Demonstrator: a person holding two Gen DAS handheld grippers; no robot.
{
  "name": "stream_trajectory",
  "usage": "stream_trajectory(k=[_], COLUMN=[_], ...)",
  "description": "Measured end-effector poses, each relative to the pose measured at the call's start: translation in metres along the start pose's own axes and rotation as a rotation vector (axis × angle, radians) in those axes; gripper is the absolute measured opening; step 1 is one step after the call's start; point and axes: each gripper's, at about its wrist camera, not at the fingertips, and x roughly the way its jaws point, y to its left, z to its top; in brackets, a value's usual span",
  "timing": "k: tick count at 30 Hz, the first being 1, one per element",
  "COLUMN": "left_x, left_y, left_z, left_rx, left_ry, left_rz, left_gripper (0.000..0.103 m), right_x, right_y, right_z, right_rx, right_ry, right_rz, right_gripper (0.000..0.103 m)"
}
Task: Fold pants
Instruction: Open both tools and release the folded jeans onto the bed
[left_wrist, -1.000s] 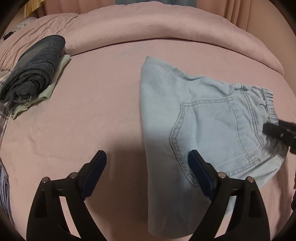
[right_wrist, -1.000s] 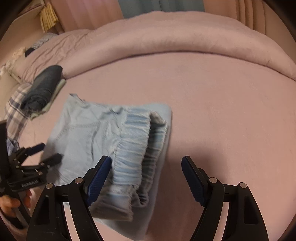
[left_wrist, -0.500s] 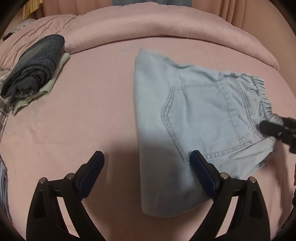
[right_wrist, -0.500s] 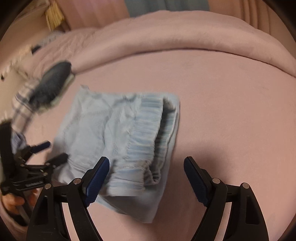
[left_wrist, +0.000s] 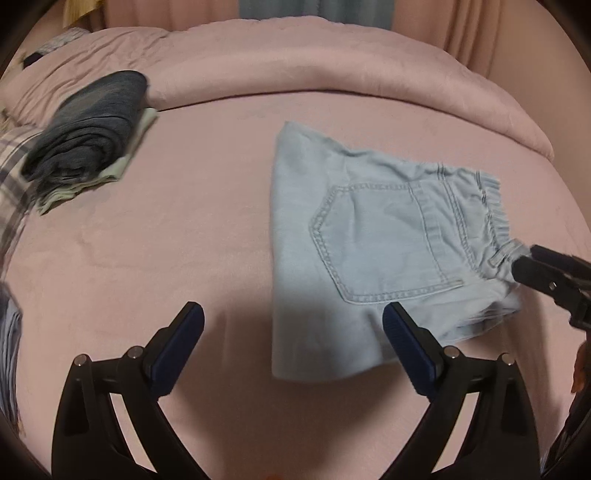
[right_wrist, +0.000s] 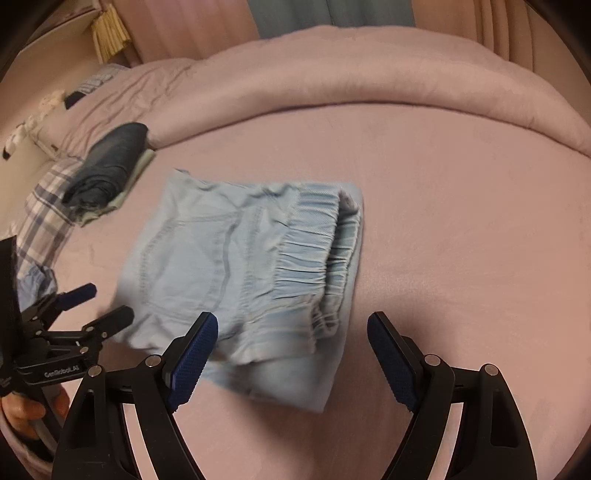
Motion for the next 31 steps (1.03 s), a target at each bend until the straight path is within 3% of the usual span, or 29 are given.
stream_trajectory(k=[4,9,14,31], left_x=[-0.030,-0.065,-0.097,-0.157], left_y=[0.000,-0.004,-0.010,-0.025], left_z=[-0.003,-0.009,-0.016,-0.024], left_rx=[-0.026,-0.031,-0.024,-0.015], left_ry=[-0.029,-0.065,-0.105,-0.168], left_rz=[0.013,-0.013,0.027,0.070], left_gripper=[0.102,0.102,0.102,0.102], right_x=[-0.025,-0.049,-0.074,-0.134], right_y=[0.013,0.029,0.043,0.062], right_z=[-0.003,-0.007,-0.012,-0.020], right_rx=[-0.027,-0.064,-0.094,-0.128], right_ry=[-0.029,-0.063,-0.103,-0.210], right_rz=[0.003,0.005,-0.001,0.003], right_gripper=[0.084,0.094,0.102,0.102])
